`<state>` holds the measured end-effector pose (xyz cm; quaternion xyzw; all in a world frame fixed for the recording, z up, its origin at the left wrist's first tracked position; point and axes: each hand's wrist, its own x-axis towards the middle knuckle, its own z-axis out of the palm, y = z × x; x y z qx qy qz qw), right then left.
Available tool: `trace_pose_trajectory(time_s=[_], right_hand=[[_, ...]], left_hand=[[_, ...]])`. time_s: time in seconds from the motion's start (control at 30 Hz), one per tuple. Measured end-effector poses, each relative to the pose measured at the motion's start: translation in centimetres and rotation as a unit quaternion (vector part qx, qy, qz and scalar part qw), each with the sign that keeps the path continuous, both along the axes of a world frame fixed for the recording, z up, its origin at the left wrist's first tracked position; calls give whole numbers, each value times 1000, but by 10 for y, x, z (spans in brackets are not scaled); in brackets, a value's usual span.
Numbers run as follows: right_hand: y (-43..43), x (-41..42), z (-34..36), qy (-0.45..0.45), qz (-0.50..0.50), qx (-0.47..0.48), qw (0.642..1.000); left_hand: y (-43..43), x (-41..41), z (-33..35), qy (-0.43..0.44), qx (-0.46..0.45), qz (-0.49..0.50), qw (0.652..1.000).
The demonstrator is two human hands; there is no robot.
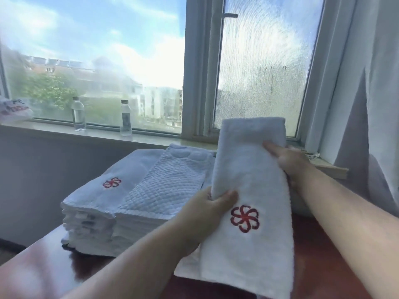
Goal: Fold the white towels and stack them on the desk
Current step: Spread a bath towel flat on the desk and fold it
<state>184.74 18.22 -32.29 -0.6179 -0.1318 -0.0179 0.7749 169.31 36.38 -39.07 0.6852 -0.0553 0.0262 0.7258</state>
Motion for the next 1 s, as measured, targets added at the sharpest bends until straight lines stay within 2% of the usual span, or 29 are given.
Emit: trace_pose_trajectory(time_s=[0.1,0.2,0.3,0.4,0.47,0.6,0.7,0.8,0.87,0.9,0.97,1.0], right_hand=[[16,34,20,-13,3,-3,1000],[34,73,16,7,-9,-61,998],[54,99,-31,71,-12,-184,980],[68,106,-80,115,-4,-337,934],[67,116,-91,103,-48,-352,929],[69,128,-89,92,-68,-290,950],[73,129,-90,64,-63,-338,937],[62,116,-96,48,-114,-335,934],[51,105,-108,58,-118,-289,948],[48,101,-115,70,-79,-240,965],[49,93,-122,104,21,-120,987],[53,90,-124,115,32,-104,987]], left_hand=[[13,30,22,-1,15,38,999],[32,57,27,18,25,74,997],[46,71,-2,55,75,89,992],[43,78,-33,67,125,92,986],[40,88,-37,41,210,132,968],[44,92,-22,46,282,180,941],[46,89,-17,25,420,206,883],[44,87,-16,-50,573,217,789],[47,89,-14,-91,657,193,723],[50,92,-13,-90,679,169,708],[55,97,-14,-46,689,118,714],[59,99,-16,-23,691,105,715]])
